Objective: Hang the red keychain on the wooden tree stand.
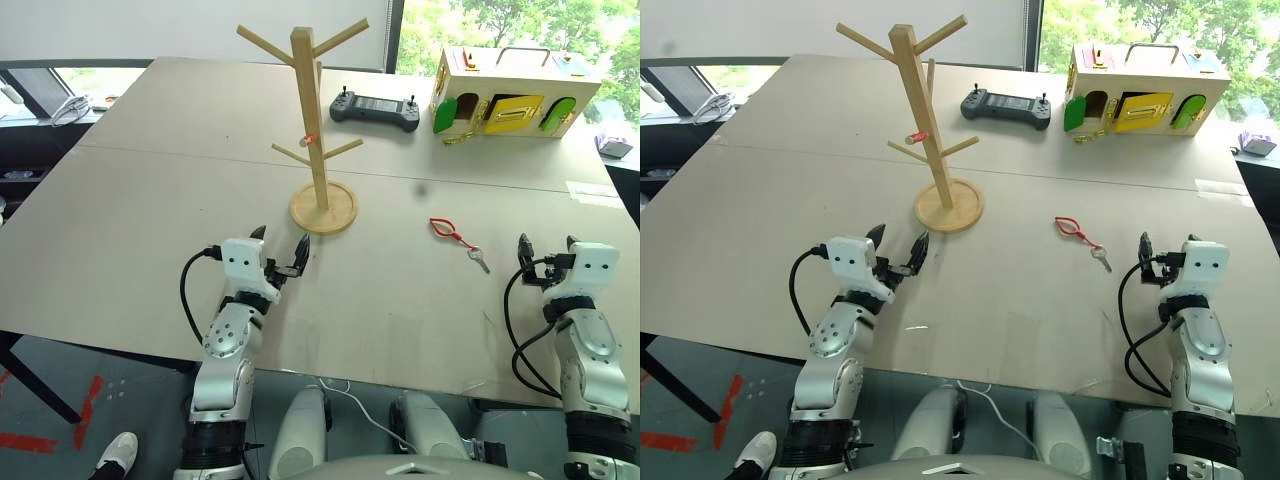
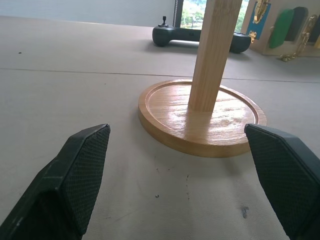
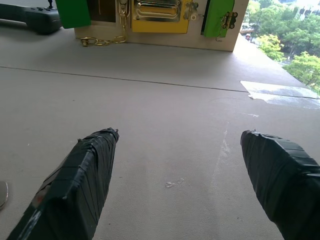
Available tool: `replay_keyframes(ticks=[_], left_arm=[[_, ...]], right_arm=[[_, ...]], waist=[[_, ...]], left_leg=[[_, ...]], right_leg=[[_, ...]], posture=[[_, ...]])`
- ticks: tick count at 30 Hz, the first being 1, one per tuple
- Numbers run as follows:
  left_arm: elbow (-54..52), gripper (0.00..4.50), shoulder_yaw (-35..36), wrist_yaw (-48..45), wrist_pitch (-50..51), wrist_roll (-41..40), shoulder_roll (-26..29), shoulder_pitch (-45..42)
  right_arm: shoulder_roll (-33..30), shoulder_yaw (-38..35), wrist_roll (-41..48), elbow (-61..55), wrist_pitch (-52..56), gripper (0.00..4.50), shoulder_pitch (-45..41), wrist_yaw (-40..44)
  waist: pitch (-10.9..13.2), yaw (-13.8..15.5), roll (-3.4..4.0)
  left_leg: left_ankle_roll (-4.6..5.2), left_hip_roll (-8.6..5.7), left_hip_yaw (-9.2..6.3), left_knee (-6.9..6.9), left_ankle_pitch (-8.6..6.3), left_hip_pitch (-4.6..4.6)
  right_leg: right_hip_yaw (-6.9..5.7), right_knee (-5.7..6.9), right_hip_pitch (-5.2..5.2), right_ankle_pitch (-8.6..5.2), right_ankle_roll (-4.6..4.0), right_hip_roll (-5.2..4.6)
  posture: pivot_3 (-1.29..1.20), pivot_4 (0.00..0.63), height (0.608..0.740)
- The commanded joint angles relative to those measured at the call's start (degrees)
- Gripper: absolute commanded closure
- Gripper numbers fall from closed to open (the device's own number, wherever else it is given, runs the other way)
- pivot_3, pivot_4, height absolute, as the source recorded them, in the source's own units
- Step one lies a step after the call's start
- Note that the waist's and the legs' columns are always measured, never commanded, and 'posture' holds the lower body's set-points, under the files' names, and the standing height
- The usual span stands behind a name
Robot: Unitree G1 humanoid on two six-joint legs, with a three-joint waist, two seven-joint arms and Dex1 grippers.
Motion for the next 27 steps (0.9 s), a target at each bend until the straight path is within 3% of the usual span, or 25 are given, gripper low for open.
replay_keyframes(ticks=[1,21,27], left_arm=[[-1.9,0.04,-0.2,-0.1,-0.5,-0.4,0.0,0.1],[-2.4,0.04,-0.7,-1.6,0.3,-2.0,-0.4,0.2],[-5.6,0.04,-5.5,-16.1,-1.8,-8.6,3.3,2.1]], right_arm=[[-1.0,-1.0,0.5,-1.6,-0.9,0.28,-0.3,0.0],[-1.1,-0.6,0.1,-2.3,-0.5,0.28,-0.1,0.0],[-6.8,2.0,4.7,-5.4,5.9,0.28,0.0,10.8]], waist=[[0.0,0.0,0.00],[0.0,0.0,0.00],[0.0,-0.1,0.02]], left_leg=[[0.00,0.00,0.00,0.00,0.00,0.00],[0.00,0.00,0.00,0.00,0.00,0.00],[0.00,0.00,0.01,0.00,0.00,0.00]], right_leg=[[0.00,0.00,0.00,0.00,0.00,0.00],[0.00,0.00,0.00,0.00,0.00,0.00],[0.00,0.00,0.00,0.00,0.00,0.00]], posture=[[0.00,0.150,0.740],[0.00,0.150,0.740],[0.00,0.150,0.740]])
